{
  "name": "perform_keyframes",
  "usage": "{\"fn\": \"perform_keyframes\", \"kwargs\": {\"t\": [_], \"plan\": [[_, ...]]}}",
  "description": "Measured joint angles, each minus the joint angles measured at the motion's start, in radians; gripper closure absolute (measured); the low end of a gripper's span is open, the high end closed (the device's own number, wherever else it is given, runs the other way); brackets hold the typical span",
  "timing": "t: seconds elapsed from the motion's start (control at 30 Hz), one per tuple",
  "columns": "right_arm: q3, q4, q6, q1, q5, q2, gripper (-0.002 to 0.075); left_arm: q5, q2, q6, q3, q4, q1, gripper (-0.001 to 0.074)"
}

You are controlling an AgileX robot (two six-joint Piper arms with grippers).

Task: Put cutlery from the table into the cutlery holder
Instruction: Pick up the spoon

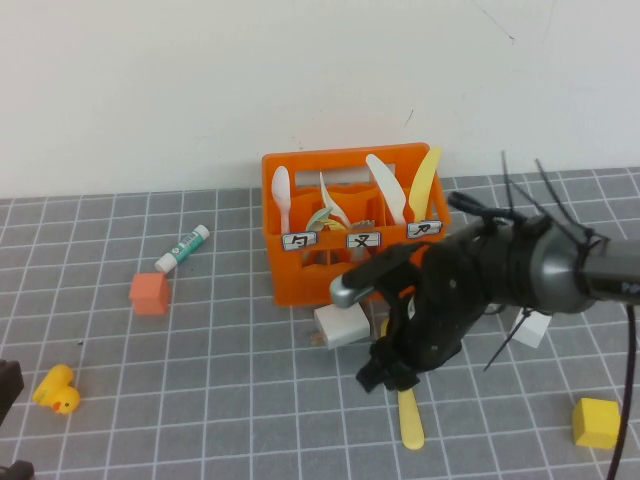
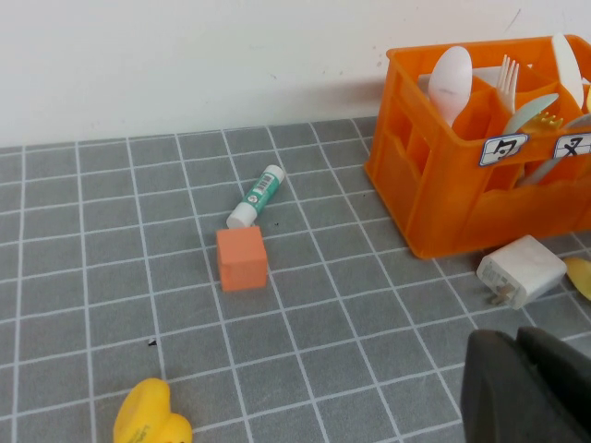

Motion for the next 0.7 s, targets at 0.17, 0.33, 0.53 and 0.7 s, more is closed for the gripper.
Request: {"fn": "perform_keyframes", "kwargs": {"t": [0.17,0.33,0.53,0.7], "plan": [[-0.011,-0.158,0.041,0.051,0.054,0.006,0.0369,0.0,0.0,-0.003,0.0,-0.003,0.0,0.0735],[-0.017,-0.282,0.148,0.069,0.17,0.006,0.037,0.0,0.0,-0.003,0.0,-0.003,0.0,0.0735],[-0.015,-0.287,0.151,0.069,0.205,-0.002,0.037,0.0,0.0,-0.003,0.0,-0.003,0.0,0.0735],[-0.011,-0.263,0.116,0.069,0.164,-0.025,0.037,0.0,0.0,-0.003,0.0,-0.003,0.0,0.0735]]}}
